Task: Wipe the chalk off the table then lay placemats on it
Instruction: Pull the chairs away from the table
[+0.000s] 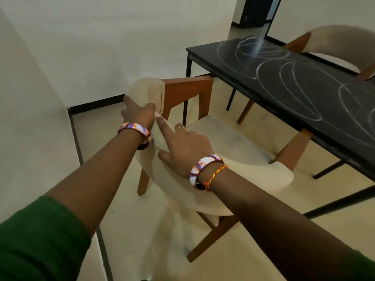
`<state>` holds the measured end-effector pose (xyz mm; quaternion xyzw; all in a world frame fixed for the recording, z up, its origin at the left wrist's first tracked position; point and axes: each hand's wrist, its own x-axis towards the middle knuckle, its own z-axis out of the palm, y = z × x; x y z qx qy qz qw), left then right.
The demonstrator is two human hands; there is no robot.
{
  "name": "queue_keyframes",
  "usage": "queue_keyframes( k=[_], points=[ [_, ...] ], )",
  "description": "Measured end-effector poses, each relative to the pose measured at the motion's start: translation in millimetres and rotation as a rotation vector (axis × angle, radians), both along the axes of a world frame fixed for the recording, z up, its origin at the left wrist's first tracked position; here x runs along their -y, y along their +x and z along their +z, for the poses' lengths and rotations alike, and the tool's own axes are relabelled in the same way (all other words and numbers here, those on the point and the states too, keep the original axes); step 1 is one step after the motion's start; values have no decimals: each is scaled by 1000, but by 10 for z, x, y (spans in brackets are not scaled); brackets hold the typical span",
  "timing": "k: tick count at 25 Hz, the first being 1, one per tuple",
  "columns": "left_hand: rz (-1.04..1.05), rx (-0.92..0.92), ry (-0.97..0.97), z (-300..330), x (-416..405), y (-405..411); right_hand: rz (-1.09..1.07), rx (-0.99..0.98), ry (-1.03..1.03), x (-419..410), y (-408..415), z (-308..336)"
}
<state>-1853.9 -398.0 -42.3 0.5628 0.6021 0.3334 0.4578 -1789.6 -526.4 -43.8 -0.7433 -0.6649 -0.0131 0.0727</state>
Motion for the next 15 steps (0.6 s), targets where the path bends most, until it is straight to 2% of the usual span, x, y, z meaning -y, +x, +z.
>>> queue_keyframes(
  k=[3, 6, 8, 11, 15],
  points=[
    [-4, -10, 22, 19, 19, 1, -22, -106, 11, 8, 41, 46],
    [-5, -25, 22, 57, 66, -45, -57, -433, -150, 198, 257, 117],
    [-48, 20, -36, 99, 55, -61, -180, -558, -258, 552, 462, 130],
    [-150, 64, -148, 192, -4, -60, -387, -554, -217, 965, 609, 73],
    [-169, 65, -195, 223, 26, -54, -450, -536, -234, 917, 648, 78]
  ],
)
